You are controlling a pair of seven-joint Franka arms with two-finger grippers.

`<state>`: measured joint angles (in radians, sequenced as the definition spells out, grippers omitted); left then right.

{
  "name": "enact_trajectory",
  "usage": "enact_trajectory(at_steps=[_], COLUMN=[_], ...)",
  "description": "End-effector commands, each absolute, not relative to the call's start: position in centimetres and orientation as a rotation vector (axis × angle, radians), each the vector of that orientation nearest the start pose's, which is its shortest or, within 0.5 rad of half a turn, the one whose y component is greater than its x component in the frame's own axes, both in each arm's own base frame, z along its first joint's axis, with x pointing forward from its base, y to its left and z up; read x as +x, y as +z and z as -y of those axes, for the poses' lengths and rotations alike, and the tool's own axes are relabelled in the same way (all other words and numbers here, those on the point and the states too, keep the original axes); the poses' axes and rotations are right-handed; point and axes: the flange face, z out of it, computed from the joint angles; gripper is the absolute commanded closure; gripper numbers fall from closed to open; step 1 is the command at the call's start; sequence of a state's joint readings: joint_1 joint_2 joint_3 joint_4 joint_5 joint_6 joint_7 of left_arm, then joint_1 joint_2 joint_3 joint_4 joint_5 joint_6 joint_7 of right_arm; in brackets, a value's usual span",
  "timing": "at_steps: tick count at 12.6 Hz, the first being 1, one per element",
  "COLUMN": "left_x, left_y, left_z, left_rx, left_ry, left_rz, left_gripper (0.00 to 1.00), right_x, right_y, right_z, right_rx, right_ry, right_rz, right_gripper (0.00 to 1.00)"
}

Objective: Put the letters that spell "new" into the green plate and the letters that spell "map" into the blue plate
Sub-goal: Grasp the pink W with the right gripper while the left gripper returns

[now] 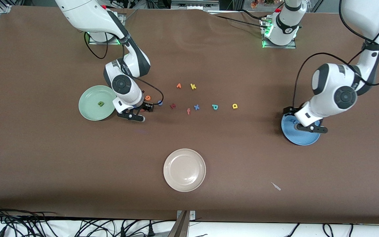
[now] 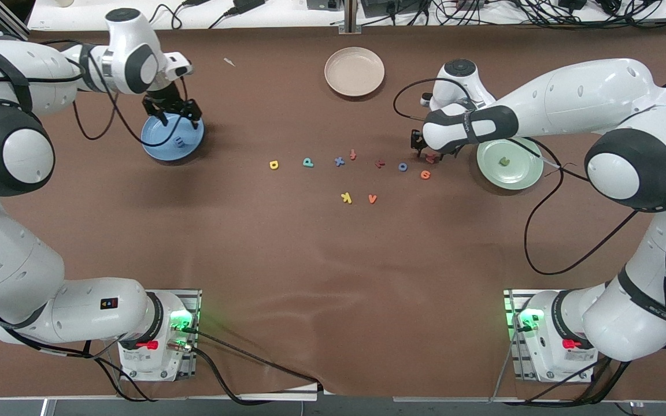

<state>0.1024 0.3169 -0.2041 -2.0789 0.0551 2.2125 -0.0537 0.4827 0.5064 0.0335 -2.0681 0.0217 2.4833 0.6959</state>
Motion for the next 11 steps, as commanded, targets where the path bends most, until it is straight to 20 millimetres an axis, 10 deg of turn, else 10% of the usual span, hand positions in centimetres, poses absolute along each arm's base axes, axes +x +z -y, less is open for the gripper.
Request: enact_trajectory(at_steps=[1,6,11], left_x=[54.5,49.8,46.1], left_y=[27.1,25.3,21.1], left_z=[11.6,21.4,27.3], left_rx=[-3.159,-3.204,-3.178], left_ry=[0.295,0.173,0.135], left_rz=[0.057,0.325,0.493], left_gripper=[0.0,0.0,0.0], right_x=[50.3,51.1,52.2], right_y=[17.4,21.2,27.1], right_z=[-28.8,-27.7,-18.6], right_rx=[-3.144,-3.16,-3.224], right_ry=[0.147,0.167,0.375], right_rz=[-0.322,-0.319,-0.175], right_gripper=[0.75,0.89,0.89])
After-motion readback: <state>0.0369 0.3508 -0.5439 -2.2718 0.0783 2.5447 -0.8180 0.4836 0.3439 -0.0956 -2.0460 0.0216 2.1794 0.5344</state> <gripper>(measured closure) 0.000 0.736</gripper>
